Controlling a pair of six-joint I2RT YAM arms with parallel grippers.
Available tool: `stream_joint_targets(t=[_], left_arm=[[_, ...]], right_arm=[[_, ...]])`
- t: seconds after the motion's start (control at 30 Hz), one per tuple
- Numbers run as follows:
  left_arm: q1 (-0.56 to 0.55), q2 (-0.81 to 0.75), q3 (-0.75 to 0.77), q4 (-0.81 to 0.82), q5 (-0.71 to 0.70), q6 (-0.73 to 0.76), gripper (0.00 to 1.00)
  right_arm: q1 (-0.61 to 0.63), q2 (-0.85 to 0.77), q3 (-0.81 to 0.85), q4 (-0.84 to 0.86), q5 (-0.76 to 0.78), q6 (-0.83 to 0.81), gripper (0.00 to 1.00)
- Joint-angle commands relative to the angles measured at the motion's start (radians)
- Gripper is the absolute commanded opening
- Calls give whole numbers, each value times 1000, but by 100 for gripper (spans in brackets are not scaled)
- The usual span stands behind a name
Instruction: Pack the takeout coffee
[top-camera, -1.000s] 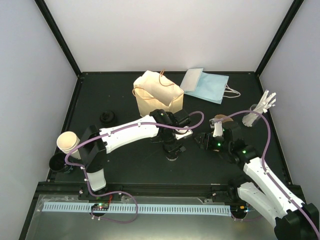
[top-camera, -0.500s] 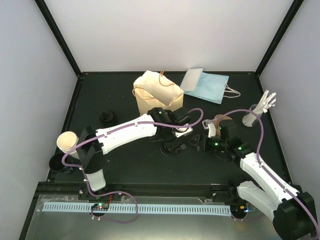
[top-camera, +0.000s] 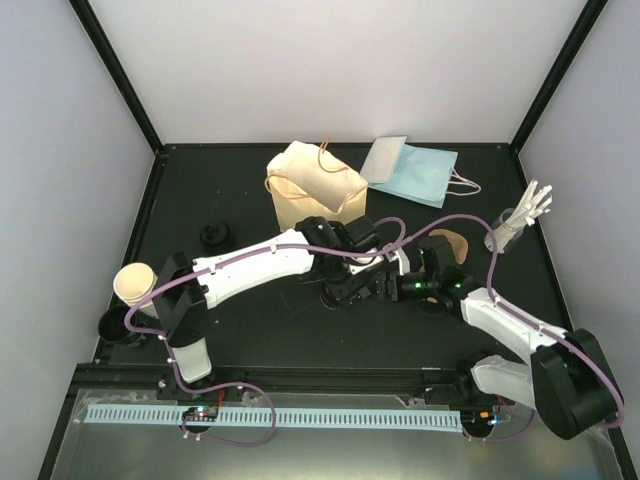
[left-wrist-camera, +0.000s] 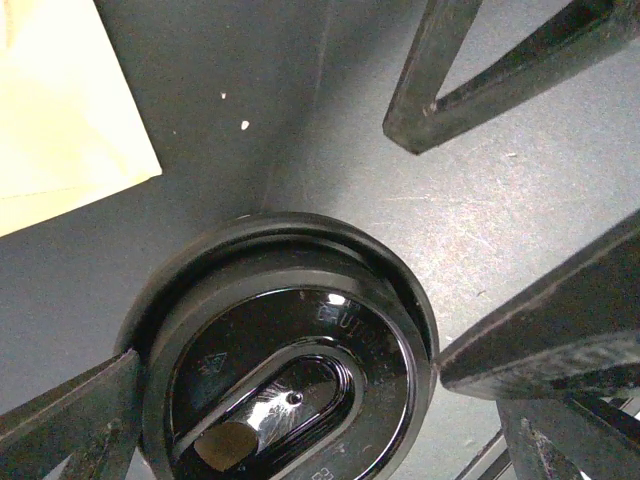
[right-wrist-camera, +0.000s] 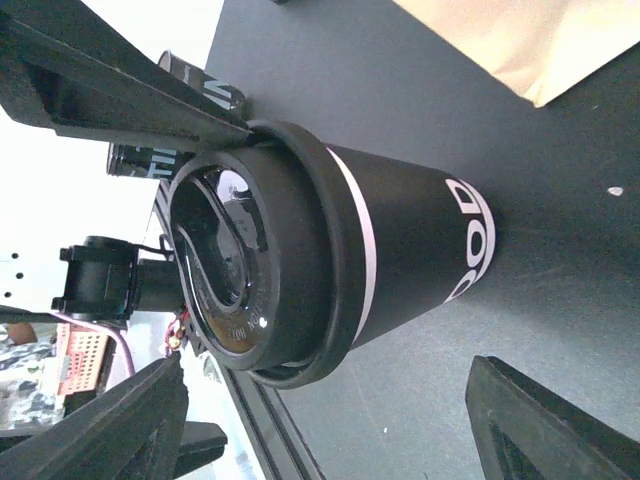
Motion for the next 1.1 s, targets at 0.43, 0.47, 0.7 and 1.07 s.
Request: stream_joint_targets(t=[0.43, 0.47, 0.7, 1.07], left_arm=[[29, -50, -52, 40, 6, 17, 97], [29, -55, -53, 45, 9, 17, 97], [31, -93, -42, 71, 2, 17, 99], [31, -194, -15, 97, -30, -4, 99]], right_arm=[[62, 232, 70, 203, -18, 132, 68], [63, 236, 73, 193, -7, 131, 68], [67, 250, 76, 136, 43, 109, 65], [67, 237, 88, 95, 69, 92, 65]])
